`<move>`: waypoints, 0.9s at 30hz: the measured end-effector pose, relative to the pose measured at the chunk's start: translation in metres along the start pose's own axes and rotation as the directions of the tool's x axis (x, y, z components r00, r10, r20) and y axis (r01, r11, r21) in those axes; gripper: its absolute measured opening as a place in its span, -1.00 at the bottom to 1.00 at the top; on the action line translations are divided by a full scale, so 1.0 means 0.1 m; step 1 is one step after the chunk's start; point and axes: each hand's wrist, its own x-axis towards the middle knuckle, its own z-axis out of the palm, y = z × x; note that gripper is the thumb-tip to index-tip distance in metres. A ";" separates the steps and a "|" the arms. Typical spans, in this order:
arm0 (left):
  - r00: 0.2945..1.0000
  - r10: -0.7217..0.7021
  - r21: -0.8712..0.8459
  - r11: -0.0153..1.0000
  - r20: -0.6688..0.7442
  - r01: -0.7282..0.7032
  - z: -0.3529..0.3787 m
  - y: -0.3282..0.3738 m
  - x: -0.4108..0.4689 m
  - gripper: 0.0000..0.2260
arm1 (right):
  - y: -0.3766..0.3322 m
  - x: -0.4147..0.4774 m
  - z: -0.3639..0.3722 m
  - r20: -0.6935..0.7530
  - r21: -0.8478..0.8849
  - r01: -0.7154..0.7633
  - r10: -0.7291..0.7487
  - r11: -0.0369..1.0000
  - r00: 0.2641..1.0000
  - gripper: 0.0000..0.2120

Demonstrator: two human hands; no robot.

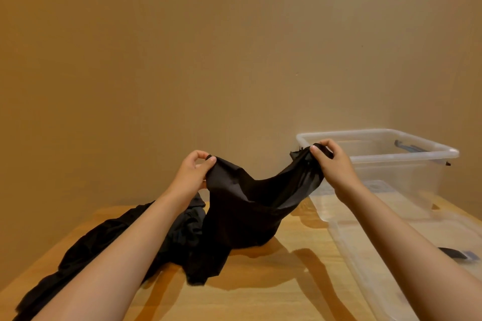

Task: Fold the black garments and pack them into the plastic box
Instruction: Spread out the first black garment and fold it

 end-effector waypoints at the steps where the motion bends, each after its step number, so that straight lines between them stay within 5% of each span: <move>1: 1.000 0.001 -0.007 1.000 0.016 -0.001 0.00 0.00 0.00 -0.93 | -0.01 0.01 -0.01 0.005 0.004 -0.013 0.013 1.000 1.000 -0.90; 7: 0.991 -0.034 -0.189 0.980 0.130 0.058 -0.02 -0.11 -0.01 -0.73 | -0.05 -0.04 -0.07 0.079 0.264 -0.216 0.203 0.940 0.976 -0.86; 14: 0.953 0.001 -0.417 0.899 0.303 0.132 -0.01 -0.16 -0.02 -0.25 | 0.00 -0.09 -0.09 0.157 0.346 -0.250 0.206 0.905 0.966 -0.83; 17: 0.929 -0.001 -0.439 0.881 0.371 0.176 0.03 -0.23 -0.07 -0.19 | 0.24 -0.16 -0.05 0.272 0.072 -0.321 0.291 0.944 0.917 -0.88; 20: 0.911 -0.043 -0.427 0.874 0.411 0.234 0.03 -0.41 -0.09 -0.13 | 0.60 -0.37 0.01 0.434 -0.314 -0.400 0.505 0.861 0.746 -0.93; 23: 0.902 -0.102 -0.402 0.870 0.419 0.286 -0.02 -0.65 -0.17 -0.09 | 0.89 -0.62 0.06 0.380 -0.620 -0.317 0.628 0.718 0.679 -0.89; 27: 0.883 -0.194 -0.339 0.871 0.427 0.356 -0.14 -0.91 -0.32 -0.19 | 1.04 -0.85 0.02 0.320 -0.841 -0.129 0.676 0.525 0.664 -0.56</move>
